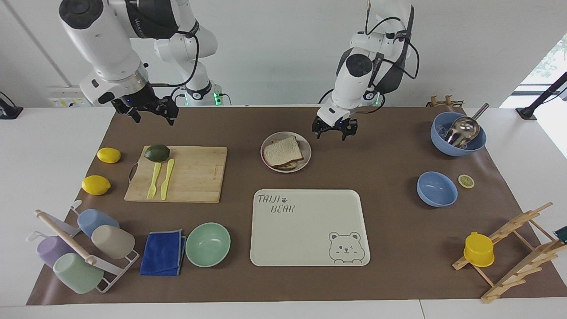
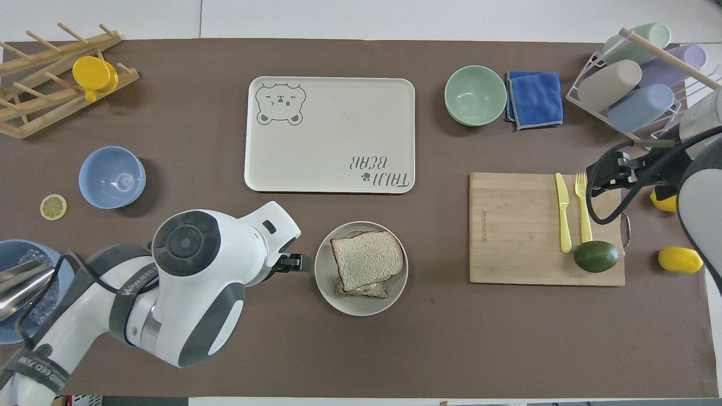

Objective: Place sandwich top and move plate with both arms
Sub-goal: 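Grasp the rim of the white plate with the left gripper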

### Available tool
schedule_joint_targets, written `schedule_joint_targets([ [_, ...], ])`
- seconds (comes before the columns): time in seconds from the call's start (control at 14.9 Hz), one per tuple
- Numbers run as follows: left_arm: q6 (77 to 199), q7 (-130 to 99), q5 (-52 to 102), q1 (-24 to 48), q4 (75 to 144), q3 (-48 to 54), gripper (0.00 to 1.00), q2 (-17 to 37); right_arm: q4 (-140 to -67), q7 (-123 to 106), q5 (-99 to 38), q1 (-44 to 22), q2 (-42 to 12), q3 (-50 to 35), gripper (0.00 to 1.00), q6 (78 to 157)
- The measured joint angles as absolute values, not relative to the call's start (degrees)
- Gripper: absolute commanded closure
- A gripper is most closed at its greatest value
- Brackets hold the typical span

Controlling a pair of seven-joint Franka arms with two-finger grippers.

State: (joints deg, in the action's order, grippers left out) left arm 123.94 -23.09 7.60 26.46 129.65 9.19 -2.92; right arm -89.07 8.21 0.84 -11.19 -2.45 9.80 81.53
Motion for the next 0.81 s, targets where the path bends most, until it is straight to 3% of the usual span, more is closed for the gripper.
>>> schedule_joint_targets([
  [0.4, 132.35, -26.69, 12.76, 28.49, 132.59, 9.06, 0.07, 1.95, -89.08, 7.25, 0.76, -9.17, -2.14, 9.81, 0.0, 80.71],
  [0.81, 133.58, -27.86, 16.22, 29.79, 133.69, 9.07, 0.37, 2.19, -89.08, 2.65, 0.76, -7.21, -2.09, 10.06, 0.0, 81.33],
])
